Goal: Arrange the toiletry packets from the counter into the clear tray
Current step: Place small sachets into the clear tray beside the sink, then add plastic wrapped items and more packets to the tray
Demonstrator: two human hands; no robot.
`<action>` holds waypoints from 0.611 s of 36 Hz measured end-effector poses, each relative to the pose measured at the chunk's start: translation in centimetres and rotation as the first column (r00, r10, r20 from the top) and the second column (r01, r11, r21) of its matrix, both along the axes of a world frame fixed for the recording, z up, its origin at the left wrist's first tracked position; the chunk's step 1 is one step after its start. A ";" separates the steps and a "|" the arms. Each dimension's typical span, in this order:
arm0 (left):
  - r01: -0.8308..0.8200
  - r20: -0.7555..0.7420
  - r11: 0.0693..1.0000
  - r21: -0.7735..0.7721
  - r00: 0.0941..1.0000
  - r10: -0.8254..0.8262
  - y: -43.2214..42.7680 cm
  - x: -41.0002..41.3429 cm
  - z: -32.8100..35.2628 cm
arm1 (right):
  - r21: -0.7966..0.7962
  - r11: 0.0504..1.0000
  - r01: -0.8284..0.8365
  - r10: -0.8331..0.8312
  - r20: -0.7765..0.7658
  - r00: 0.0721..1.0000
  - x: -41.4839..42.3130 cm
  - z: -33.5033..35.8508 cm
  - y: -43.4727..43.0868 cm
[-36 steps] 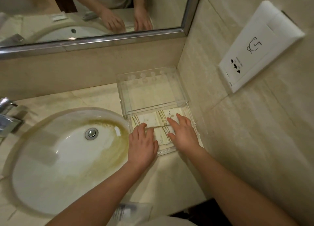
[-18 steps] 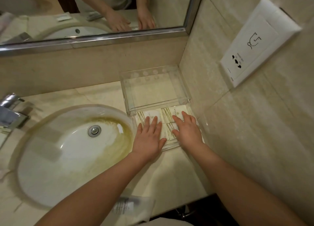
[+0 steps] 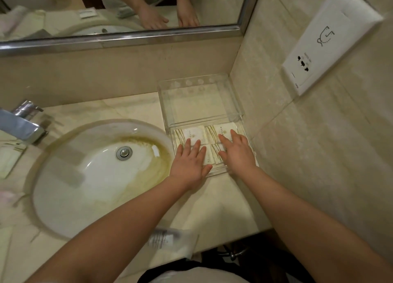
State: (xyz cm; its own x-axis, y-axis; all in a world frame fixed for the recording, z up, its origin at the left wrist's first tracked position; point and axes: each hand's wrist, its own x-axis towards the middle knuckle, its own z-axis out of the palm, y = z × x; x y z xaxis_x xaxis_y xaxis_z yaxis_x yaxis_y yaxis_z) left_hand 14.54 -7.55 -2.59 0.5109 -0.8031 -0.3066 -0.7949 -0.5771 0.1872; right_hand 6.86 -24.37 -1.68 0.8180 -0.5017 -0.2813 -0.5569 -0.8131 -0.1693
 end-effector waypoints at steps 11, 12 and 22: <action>-0.158 -0.082 0.931 -0.330 0.987 0.138 5.8 -0.8 2.0 | 0.066 0.997 -0.036 0.010 0.359 0.933 -3.3 2.0 8.5; -0.194 -0.093 0.910 -0.366 0.981 0.172 6.9 -1.0 2.0 | 0.098 0.993 -0.060 0.019 0.369 0.929 -3.8 2.1 9.8; -0.634 -0.226 0.590 -0.500 0.754 0.617 18.8 -9.5 2.0 | 0.323 0.843 -0.431 0.417 0.116 0.902 -6.7 0.1 21.8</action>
State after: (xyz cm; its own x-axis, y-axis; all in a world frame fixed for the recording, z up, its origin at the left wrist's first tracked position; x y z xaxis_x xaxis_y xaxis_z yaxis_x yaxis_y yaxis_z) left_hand 5.00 11.21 -0.62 0.9475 -0.3183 0.0294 -0.2660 -0.7340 0.6249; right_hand 0.19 -2.61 -1.56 0.9434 0.0138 -0.3314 -0.1582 -0.8595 -0.4860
